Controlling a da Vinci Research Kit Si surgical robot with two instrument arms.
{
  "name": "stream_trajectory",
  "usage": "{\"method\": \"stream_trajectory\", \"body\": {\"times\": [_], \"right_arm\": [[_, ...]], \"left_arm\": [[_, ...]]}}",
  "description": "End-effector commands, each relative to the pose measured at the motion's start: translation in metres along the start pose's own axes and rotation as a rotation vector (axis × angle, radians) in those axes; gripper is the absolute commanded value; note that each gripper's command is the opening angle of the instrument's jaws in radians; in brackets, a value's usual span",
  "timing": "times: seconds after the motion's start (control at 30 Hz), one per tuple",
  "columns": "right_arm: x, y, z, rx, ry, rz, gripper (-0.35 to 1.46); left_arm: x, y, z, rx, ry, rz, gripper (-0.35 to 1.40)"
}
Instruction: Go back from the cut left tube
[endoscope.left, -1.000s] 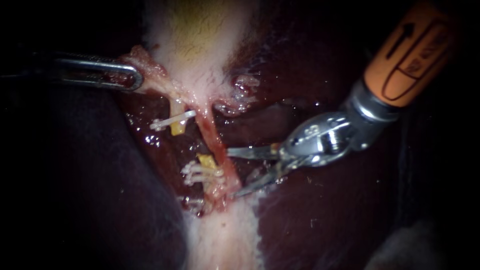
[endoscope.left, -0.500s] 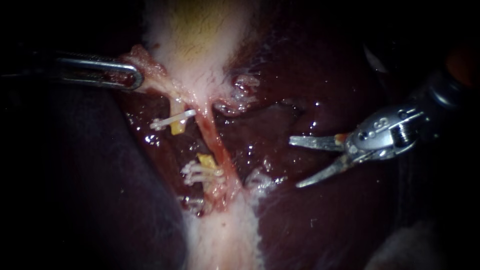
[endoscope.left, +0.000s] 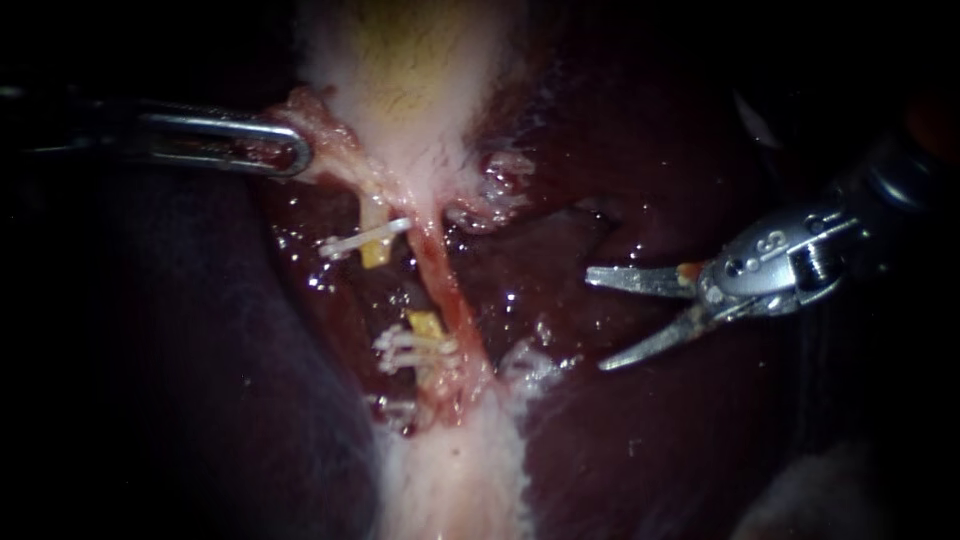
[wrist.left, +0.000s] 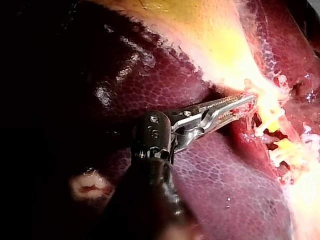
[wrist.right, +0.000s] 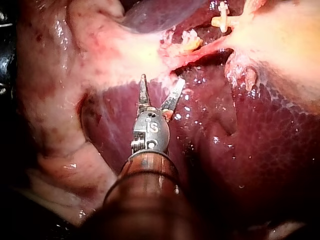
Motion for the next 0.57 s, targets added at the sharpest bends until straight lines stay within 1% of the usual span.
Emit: {"method": "stream_trajectory", "body": {"times": [0.03, 0.13, 0.23, 0.57], "right_arm": [[0.0000, 0.0000, 0.0000, 0.000, 0.000, 0.000, 1.43], [0.0000, 0.0000, 0.0000, 0.000, 0.000, 0.000, 1.43], [0.0000, 0.0000, 0.0000, 0.000, 0.000, 0.000, 1.43], [0.0001, 0.0000, 0.0001, 0.000, 0.000, 0.001, 1.45]], "left_arm": [[-0.0003, -0.0002, 0.0007, 0.007, 0.000, 0.010, -0.35], [-0.0010, -0.0007, 0.0021, 0.015, 0.003, 0.016, -0.35], [-0.0015, -0.0011, 0.0030, 0.013, 0.003, 0.019, -0.35], [-0.0016, -0.0013, 0.0028, 0.012, 0.002, 0.020, -0.35]]}}
